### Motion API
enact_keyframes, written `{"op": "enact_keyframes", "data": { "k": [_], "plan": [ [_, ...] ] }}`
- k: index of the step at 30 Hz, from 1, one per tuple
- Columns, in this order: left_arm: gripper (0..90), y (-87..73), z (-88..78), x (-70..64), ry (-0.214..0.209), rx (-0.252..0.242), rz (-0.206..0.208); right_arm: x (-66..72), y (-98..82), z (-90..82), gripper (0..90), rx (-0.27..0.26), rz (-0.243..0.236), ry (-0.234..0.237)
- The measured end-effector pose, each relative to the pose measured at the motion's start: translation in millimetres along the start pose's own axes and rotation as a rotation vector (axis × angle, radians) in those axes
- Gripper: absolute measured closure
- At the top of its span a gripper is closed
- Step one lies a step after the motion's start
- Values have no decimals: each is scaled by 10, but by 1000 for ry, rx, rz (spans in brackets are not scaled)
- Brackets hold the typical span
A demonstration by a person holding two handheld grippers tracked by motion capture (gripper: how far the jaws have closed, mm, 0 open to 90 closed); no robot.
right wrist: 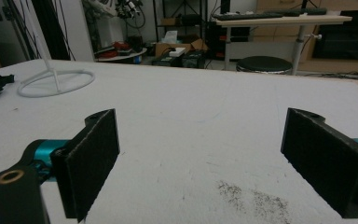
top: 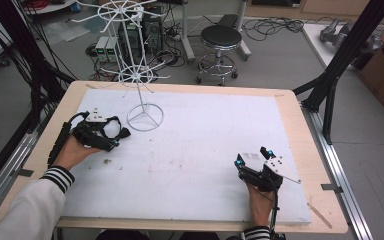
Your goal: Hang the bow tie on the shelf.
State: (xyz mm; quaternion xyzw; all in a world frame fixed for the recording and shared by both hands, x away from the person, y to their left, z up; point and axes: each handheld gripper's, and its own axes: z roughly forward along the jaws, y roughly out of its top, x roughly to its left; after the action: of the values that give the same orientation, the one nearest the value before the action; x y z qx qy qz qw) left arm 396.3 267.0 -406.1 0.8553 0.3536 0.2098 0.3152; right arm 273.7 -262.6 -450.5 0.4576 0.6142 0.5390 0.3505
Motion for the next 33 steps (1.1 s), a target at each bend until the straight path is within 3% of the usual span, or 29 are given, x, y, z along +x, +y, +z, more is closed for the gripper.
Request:
{"op": "enact_keyframes", "data": {
  "k": [3, 6, 12, 24, 33],
  "plan": [
    [204, 6, 27, -10, -8, -1, 4, 1, 0, 0, 104, 0, 1, -1],
    [232, -10, 105, -13, -20, 42, 20, 1, 0, 0, 104, 0, 4, 0],
    [309, -31, 162, -14, -23, 76, 48, 1, 0, 0, 104, 1, 3, 0],
    [492, -44, 205, 3, -14, 115, 6, -2, 0, 3, 104, -1, 4, -4],
    [638, -13, 239, -17, -33, 135, 22, -2, 0, 3, 104, 0, 2, -5]
  ]
}}
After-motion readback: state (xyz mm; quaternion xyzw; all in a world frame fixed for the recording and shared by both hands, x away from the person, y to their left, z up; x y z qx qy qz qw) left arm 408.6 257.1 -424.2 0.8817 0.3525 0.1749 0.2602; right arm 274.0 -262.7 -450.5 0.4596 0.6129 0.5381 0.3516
